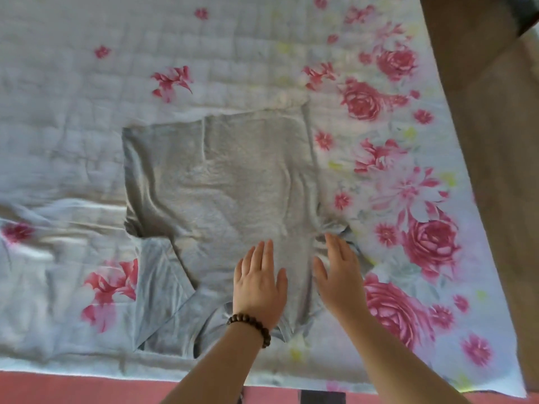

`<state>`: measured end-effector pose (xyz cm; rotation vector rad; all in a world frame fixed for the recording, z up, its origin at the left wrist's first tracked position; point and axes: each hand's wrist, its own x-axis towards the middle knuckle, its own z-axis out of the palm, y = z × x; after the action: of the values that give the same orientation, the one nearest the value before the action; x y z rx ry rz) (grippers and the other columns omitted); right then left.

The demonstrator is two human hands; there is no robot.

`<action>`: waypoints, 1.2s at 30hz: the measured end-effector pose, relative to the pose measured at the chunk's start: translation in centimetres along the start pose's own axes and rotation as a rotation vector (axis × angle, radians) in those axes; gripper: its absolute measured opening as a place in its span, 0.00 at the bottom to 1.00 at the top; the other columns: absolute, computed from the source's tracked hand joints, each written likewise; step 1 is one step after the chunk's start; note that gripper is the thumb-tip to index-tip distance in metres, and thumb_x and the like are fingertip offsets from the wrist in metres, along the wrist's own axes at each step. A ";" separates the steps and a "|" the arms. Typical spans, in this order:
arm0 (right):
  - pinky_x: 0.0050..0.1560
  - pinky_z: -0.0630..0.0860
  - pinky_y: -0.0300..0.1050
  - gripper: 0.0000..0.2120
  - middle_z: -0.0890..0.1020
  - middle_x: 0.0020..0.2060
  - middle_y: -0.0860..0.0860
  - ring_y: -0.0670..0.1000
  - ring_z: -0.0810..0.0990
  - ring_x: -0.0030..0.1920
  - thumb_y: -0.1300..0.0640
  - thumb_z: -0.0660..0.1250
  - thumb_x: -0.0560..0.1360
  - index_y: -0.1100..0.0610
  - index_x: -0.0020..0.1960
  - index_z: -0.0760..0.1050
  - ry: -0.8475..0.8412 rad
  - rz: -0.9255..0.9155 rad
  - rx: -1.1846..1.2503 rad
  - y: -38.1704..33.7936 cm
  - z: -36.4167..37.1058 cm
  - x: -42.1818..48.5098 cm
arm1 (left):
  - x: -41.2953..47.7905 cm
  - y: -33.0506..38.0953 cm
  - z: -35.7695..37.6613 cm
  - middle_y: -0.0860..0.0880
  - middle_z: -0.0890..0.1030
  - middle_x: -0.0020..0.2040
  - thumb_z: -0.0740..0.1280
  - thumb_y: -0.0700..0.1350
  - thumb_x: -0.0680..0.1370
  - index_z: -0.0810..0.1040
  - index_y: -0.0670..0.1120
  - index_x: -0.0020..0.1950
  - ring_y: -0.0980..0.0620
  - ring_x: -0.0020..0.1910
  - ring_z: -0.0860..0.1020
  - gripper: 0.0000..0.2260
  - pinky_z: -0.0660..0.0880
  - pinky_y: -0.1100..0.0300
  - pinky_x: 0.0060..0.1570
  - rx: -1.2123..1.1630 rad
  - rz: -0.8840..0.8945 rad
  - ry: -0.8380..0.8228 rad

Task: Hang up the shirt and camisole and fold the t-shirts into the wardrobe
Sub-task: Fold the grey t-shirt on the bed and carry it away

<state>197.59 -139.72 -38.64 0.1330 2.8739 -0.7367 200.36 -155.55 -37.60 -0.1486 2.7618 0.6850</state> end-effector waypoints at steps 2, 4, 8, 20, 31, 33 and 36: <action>0.69 0.66 0.55 0.26 0.68 0.70 0.58 0.58 0.65 0.71 0.51 0.60 0.78 0.59 0.74 0.62 -0.019 0.041 0.042 2.7 -0.9 0.4 | 0.7 2.9 1.6 0.50 0.58 0.77 0.38 0.60 0.75 0.51 0.48 0.78 0.50 0.76 0.54 0.33 0.50 0.54 0.74 -0.014 -0.014 -0.017; 0.66 0.68 0.54 0.25 0.70 0.68 0.57 0.58 0.67 0.67 0.55 0.64 0.77 0.59 0.72 0.65 -0.013 0.066 0.056 5.3 -1.9 0.9 | 1.3 6.0 3.5 0.50 0.64 0.74 0.41 0.59 0.75 0.57 0.48 0.77 0.49 0.73 0.60 0.33 0.56 0.53 0.73 -0.025 -0.016 -0.012; 0.59 0.73 0.54 0.21 0.74 0.60 0.55 0.58 0.72 0.60 0.56 0.67 0.75 0.58 0.67 0.71 -0.060 0.124 0.068 10.0 -3.1 1.6 | 1.9 11.4 8.0 0.50 0.74 0.63 0.57 0.55 0.76 0.69 0.48 0.68 0.47 0.63 0.71 0.23 0.67 0.52 0.63 0.002 0.020 -0.018; 0.40 0.76 0.42 0.05 0.80 0.33 0.49 0.50 0.77 0.36 0.62 0.65 0.73 0.58 0.40 0.78 -0.175 0.108 0.326 12.9 -3.5 3.6 | 4.2 15.7 12.4 0.49 0.76 0.52 0.64 0.48 0.75 0.75 0.49 0.53 0.46 0.52 0.75 0.08 0.71 0.51 0.52 0.113 -0.097 0.009; 0.65 0.66 0.51 0.32 0.69 0.65 0.53 0.54 0.67 0.65 0.71 0.67 0.69 0.45 0.68 0.71 -0.368 -0.284 0.042 10.7 -5.5 10.3 | 3.3 12.5 7.6 0.50 0.79 0.32 0.61 0.40 0.80 0.79 0.47 0.43 0.55 0.31 0.75 0.09 0.71 0.62 0.32 -0.658 -0.300 0.157; 0.67 0.64 0.55 0.31 0.66 0.70 0.53 0.55 0.62 0.70 0.72 0.63 0.70 0.45 0.65 0.74 -0.429 -0.348 -0.050 9.2 -5.8 11.6 | 3.0 11.5 6.5 0.50 0.80 0.33 0.62 0.39 0.80 0.80 0.48 0.44 0.57 0.32 0.75 0.09 0.71 0.65 0.32 -0.769 -0.350 0.157; 0.65 0.66 0.55 0.15 0.68 0.69 0.51 0.56 0.63 0.69 0.62 0.68 0.73 0.47 0.55 0.81 -0.441 -0.479 -0.189 7.2 -5.7 13.5 | 2.8 9.4 4.8 0.51 0.81 0.35 0.63 0.38 0.79 0.82 0.48 0.44 0.60 0.33 0.76 0.10 0.73 0.66 0.35 -0.872 -0.416 0.149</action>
<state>184.50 -130.14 -39.63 -0.6747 2.5351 -0.4767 197.38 -145.03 -38.34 -0.9395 2.2269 1.7246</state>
